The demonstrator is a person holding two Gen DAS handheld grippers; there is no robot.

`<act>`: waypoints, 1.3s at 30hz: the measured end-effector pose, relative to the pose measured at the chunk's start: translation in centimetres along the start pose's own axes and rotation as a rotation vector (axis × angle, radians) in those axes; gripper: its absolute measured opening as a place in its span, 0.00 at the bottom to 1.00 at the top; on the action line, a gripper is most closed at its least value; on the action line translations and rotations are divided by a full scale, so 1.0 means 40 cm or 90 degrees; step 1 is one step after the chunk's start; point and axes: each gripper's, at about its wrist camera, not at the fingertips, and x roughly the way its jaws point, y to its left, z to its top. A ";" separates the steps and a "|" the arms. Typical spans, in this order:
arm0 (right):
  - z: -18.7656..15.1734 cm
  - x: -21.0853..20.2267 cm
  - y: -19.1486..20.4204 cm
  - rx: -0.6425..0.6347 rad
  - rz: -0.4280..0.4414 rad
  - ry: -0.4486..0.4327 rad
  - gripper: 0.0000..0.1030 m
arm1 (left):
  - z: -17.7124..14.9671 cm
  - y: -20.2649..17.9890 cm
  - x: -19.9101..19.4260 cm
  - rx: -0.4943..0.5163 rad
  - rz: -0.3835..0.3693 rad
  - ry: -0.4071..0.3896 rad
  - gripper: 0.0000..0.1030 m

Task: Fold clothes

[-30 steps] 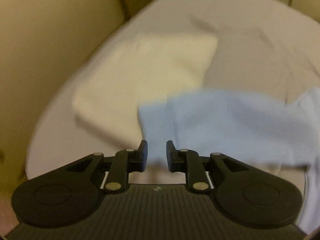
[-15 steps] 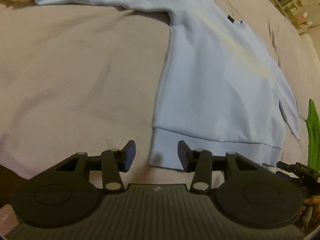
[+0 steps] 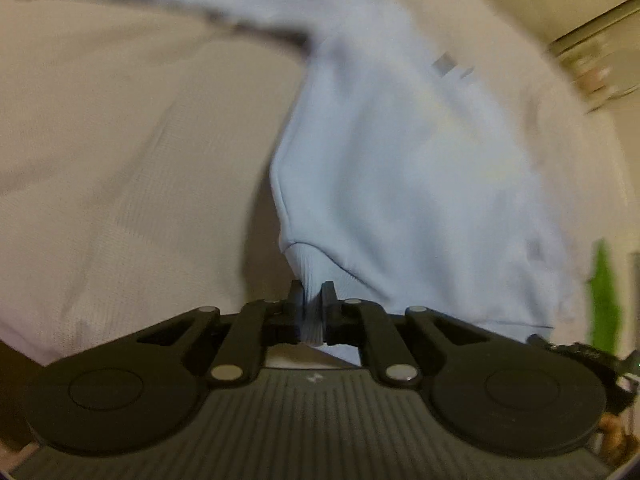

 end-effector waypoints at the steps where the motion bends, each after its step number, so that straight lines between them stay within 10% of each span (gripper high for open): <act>1: 0.005 -0.039 0.022 -0.031 0.005 -0.003 0.08 | -0.004 0.000 -0.018 0.004 0.003 -0.005 0.05; 5: -0.021 -0.134 0.062 -0.146 -0.041 -0.004 0.08 | -0.039 0.011 -0.013 0.022 0.069 0.014 0.05; 12: -0.104 0.040 -0.038 -0.173 -0.204 0.140 0.20 | -0.108 0.012 0.111 0.060 0.326 0.088 0.01; 19: -0.062 -0.062 0.052 -0.307 -0.208 -0.018 0.30 | -0.097 -0.197 0.041 0.216 0.256 -0.025 0.12; 24: -0.060 0.026 0.115 -0.438 -0.205 -0.042 0.30 | -0.095 -0.254 0.165 0.268 0.261 -0.006 0.14; 33: -0.134 0.078 0.085 -0.519 -0.269 0.041 0.35 | -0.219 -0.161 0.174 0.185 0.318 0.071 0.15; 39: -0.111 0.025 0.151 -0.464 -0.195 0.030 0.45 | -0.191 -0.163 0.049 0.117 0.295 0.005 0.17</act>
